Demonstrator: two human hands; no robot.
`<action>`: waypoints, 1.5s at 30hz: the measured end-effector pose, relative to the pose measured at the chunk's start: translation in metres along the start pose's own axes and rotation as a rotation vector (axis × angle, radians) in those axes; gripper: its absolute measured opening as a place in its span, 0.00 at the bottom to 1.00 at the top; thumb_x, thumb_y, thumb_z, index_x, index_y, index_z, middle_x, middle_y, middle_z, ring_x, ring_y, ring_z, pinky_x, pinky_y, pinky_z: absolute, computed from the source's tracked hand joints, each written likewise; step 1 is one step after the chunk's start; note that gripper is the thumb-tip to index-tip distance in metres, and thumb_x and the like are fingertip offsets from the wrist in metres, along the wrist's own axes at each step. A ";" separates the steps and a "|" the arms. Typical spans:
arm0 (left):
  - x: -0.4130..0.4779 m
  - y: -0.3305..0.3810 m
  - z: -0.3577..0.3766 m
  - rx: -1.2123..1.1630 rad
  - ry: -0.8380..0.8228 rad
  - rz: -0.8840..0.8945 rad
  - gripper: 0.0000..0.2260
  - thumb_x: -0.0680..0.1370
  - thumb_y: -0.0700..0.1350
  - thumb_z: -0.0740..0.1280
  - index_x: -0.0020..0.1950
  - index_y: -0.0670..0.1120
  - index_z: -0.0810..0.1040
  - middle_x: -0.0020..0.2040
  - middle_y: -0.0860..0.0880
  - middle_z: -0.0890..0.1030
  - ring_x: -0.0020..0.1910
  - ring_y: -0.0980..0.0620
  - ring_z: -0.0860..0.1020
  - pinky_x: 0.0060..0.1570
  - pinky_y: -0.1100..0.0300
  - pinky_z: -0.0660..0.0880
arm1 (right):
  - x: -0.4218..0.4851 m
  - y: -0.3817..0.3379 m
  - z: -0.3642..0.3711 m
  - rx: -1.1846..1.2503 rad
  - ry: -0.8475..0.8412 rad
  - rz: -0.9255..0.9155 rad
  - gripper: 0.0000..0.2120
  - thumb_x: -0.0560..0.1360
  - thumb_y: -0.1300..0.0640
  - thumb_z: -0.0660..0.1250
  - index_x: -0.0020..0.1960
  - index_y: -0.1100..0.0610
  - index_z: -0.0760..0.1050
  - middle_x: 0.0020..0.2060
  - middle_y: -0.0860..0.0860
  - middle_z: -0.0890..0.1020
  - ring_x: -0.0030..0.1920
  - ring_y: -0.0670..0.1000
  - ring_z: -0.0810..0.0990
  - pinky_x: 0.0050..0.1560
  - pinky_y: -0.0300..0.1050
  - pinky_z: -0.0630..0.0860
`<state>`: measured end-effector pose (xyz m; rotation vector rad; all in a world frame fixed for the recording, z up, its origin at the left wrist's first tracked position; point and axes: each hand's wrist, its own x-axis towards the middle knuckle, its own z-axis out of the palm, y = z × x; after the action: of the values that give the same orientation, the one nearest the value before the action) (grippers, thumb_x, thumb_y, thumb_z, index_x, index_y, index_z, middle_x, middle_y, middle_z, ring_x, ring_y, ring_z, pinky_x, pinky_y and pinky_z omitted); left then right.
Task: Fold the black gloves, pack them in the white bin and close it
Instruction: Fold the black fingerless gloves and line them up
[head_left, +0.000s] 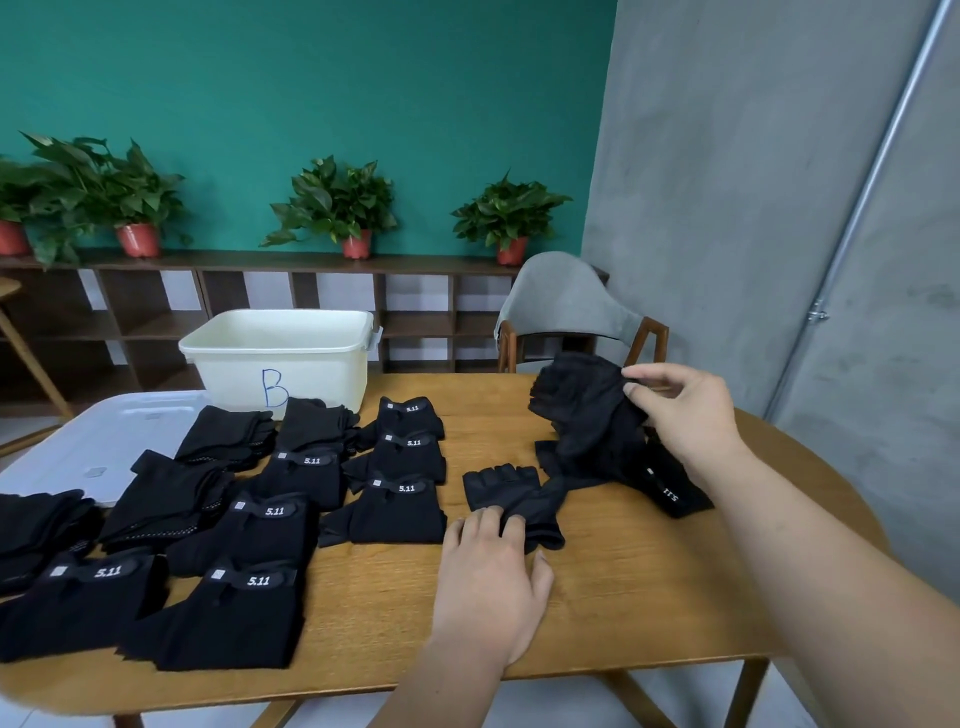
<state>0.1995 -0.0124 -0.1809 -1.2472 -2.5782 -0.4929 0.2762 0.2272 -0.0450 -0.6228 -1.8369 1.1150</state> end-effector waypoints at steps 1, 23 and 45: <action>0.000 0.000 -0.001 -0.003 0.003 -0.001 0.25 0.83 0.61 0.50 0.70 0.51 0.77 0.68 0.50 0.76 0.70 0.47 0.72 0.77 0.47 0.64 | -0.002 -0.001 -0.001 0.056 0.007 0.027 0.09 0.76 0.59 0.77 0.50 0.45 0.88 0.45 0.44 0.88 0.50 0.47 0.87 0.51 0.47 0.84; -0.004 0.003 -0.012 -0.039 0.043 0.134 0.22 0.84 0.61 0.51 0.64 0.53 0.79 0.58 0.55 0.77 0.61 0.52 0.73 0.68 0.55 0.69 | -0.145 0.083 0.003 -0.966 -0.110 -0.465 0.15 0.82 0.42 0.59 0.55 0.44 0.84 0.47 0.41 0.78 0.49 0.47 0.74 0.51 0.48 0.71; -0.001 0.005 -0.013 0.045 -0.422 0.211 0.30 0.84 0.69 0.43 0.86 0.64 0.47 0.87 0.54 0.41 0.85 0.49 0.37 0.83 0.44 0.40 | -0.175 0.074 0.007 -1.024 -0.306 -0.093 0.31 0.81 0.31 0.36 0.77 0.31 0.65 0.82 0.45 0.64 0.83 0.53 0.56 0.82 0.54 0.55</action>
<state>0.2054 -0.0154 -0.1679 -1.7413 -2.7138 -0.1387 0.3546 0.1259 -0.1856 -0.9407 -2.6439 0.1202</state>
